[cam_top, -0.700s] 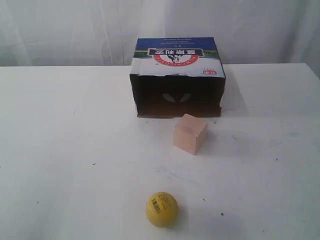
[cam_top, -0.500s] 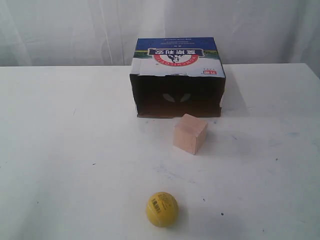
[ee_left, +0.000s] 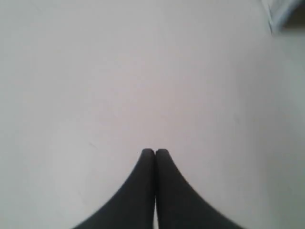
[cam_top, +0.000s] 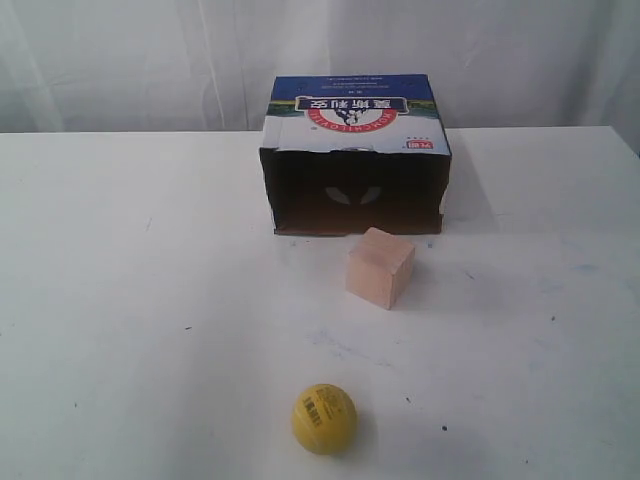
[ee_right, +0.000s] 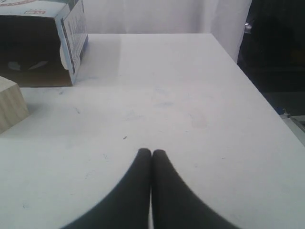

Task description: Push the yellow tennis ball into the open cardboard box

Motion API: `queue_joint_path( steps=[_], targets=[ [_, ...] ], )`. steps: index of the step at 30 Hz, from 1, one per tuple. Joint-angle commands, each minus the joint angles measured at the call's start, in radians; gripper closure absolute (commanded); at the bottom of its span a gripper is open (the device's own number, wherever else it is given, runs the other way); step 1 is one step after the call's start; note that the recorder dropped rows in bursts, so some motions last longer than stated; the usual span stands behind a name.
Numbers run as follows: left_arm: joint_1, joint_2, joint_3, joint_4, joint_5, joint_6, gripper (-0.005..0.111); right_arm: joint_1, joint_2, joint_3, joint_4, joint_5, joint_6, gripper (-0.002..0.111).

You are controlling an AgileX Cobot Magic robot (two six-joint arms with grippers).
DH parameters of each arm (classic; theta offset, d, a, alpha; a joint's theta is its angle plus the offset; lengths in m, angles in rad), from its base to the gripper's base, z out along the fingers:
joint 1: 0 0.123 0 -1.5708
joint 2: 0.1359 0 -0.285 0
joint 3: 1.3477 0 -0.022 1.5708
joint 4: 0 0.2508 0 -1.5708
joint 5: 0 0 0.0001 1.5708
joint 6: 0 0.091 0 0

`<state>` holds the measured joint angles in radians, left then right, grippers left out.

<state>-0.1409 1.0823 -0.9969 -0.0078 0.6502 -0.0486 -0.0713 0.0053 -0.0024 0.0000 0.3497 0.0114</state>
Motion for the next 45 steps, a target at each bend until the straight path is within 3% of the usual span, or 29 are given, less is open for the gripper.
queue_joint_path(
  steps=[1, 3, 7, 10, 12, 19, 38, 45],
  targets=[
    [-0.121, 0.166, -0.045, -0.492, 0.317, 0.427, 0.107, -0.007, -0.005, 0.002, 0.000, -0.002, -0.011, 0.108],
    [-0.209, 0.199, 0.005, -0.751, 0.243, 0.603, 0.107, -0.007, -0.005, 0.002, 0.000, -0.002, -0.011, 0.108],
    [-0.416, 0.252, 0.154, -1.005, 0.007, 0.934, 0.107, -0.007, -0.005, 0.002, 0.000, -0.002, -0.011, 0.108],
    [-0.618, 0.316, 0.291, -1.246, -0.252, 1.313, 0.107, -0.007, -0.005, 0.002, 0.000, -0.002, -0.011, 0.108],
    [-0.664, 0.348, 0.311, -1.357, -0.288, 1.418, 0.107, -0.007, -0.005, 0.002, 0.000, -0.002, -0.011, 0.108],
    [-0.688, 0.488, 0.288, -1.495, -0.370, 1.574, 0.107, -0.007, -0.005, 0.002, 0.000, -0.002, -0.011, 0.108],
    [-0.688, 0.570, 0.220, -1.448, -0.700, 1.620, 0.107, -0.007, -0.005, 0.002, 0.000, -0.002, -0.011, 0.108],
    [-0.688, 0.570, 0.171, -1.448, -0.731, 1.618, 0.107, -0.007, -0.005, 0.002, 0.000, -0.002, -0.011, 0.108]
  ],
)
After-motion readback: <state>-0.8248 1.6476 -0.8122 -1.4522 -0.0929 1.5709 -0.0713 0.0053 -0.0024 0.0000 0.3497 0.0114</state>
